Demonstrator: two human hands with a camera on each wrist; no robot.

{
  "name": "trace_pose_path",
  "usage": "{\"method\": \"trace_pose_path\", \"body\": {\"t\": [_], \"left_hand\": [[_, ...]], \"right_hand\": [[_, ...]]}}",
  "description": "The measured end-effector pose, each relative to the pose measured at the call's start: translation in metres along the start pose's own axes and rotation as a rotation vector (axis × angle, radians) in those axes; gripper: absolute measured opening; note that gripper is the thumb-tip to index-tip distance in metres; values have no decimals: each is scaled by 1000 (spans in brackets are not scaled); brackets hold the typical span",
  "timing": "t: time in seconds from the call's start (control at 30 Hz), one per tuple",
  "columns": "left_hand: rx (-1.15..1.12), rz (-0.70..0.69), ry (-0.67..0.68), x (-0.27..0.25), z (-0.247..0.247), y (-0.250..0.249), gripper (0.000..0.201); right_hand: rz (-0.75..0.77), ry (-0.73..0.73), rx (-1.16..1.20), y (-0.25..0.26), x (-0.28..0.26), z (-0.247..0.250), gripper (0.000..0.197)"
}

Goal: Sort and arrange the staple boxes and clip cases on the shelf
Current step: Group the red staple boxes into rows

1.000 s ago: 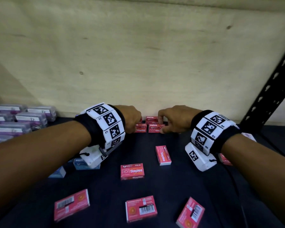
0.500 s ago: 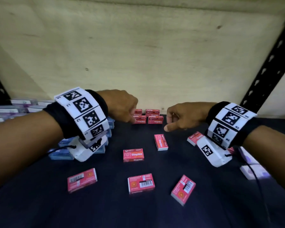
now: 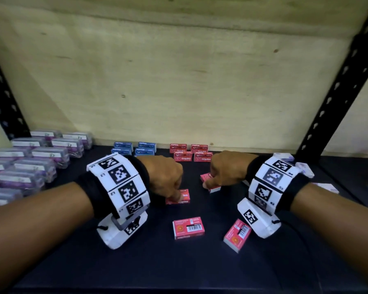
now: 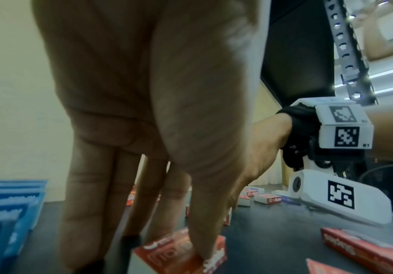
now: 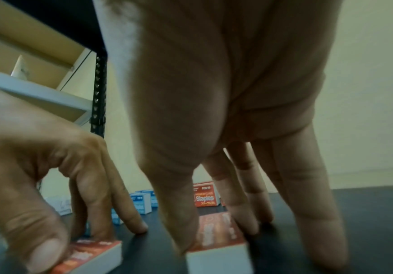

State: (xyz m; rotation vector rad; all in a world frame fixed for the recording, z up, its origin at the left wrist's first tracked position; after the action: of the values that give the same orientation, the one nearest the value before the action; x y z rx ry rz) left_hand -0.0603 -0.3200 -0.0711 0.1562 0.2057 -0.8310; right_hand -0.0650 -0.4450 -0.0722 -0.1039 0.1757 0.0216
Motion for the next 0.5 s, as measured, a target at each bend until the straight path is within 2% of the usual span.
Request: {"method": "trace_pose_path", "body": {"t": [0.17, 0.5], "left_hand": [[-67, 28, -14, 1, -4, 6, 27], [-113, 35, -16, 0, -6, 9, 31]], "right_hand": [[26, -40, 90, -3, -2, 1, 22], [14, -71, 253, -13, -6, -1, 33]]}}
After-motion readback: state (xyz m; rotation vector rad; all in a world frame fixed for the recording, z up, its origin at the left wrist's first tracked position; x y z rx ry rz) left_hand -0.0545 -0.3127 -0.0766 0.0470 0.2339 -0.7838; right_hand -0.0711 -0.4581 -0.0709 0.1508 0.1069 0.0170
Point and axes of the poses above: each hand's wrist, its own x-axis towards the middle knuckle, its own z-axis out of the back of the hand, y = z × x, the point moved 8 cm from there along x, towards the middle knuckle, and after that the axes turned 10 degrees about -y, right-handed, at the moved point
